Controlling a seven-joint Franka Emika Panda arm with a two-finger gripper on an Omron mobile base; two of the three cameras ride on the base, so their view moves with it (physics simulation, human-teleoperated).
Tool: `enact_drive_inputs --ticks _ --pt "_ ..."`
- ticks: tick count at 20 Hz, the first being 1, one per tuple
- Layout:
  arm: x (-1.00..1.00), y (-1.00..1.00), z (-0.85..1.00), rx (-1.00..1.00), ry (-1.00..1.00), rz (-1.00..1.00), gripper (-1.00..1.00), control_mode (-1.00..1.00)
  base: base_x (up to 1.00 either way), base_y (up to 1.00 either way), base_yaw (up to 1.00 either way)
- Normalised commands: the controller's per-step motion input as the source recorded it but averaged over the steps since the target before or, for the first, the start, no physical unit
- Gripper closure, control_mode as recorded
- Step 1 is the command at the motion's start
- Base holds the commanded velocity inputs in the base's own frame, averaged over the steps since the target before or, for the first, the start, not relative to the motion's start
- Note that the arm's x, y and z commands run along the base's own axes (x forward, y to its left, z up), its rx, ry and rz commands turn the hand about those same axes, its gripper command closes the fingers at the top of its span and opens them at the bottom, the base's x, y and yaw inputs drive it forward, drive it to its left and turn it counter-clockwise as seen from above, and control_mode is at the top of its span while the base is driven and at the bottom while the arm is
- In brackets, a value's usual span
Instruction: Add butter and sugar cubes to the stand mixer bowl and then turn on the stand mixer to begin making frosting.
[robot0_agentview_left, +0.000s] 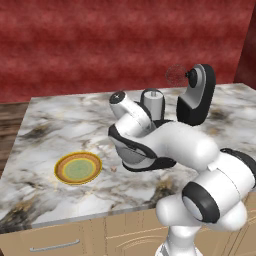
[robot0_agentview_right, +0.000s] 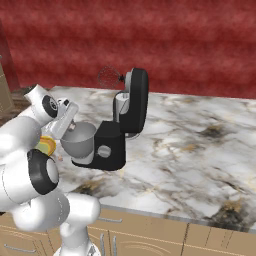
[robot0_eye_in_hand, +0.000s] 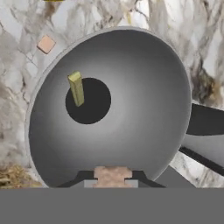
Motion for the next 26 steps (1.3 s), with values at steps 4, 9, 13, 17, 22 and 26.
enact_drive_inputs --ticks 4,9,13,17,22,26 --pt "0.14 0.0 -0.43 0.03 0.09 -0.07 1.0 -1.0 0.0 0.0 0.0" --pt "0.14 0.0 -0.38 0.02 0.04 -0.05 -1.0 -1.0 0.0 0.0 0.0" --pt "0.07 0.0 -0.24 0.01 0.03 -0.02 -1.0 -1.0 0.0 0.0 0.0" --pt "0.0 0.0 0.0 0.03 0.0 0.0 -1.0 -1.0 0.0 0.0 0.0" --pt "-0.18 0.03 0.3 0.06 -0.05 0.0 -1.0 -1.0 0.0 0.0 0.0" --pt "-0.87 0.18 0.83 0.08 -0.2 0.0 -1.0 -1.0 0.0 0.0 0.0"
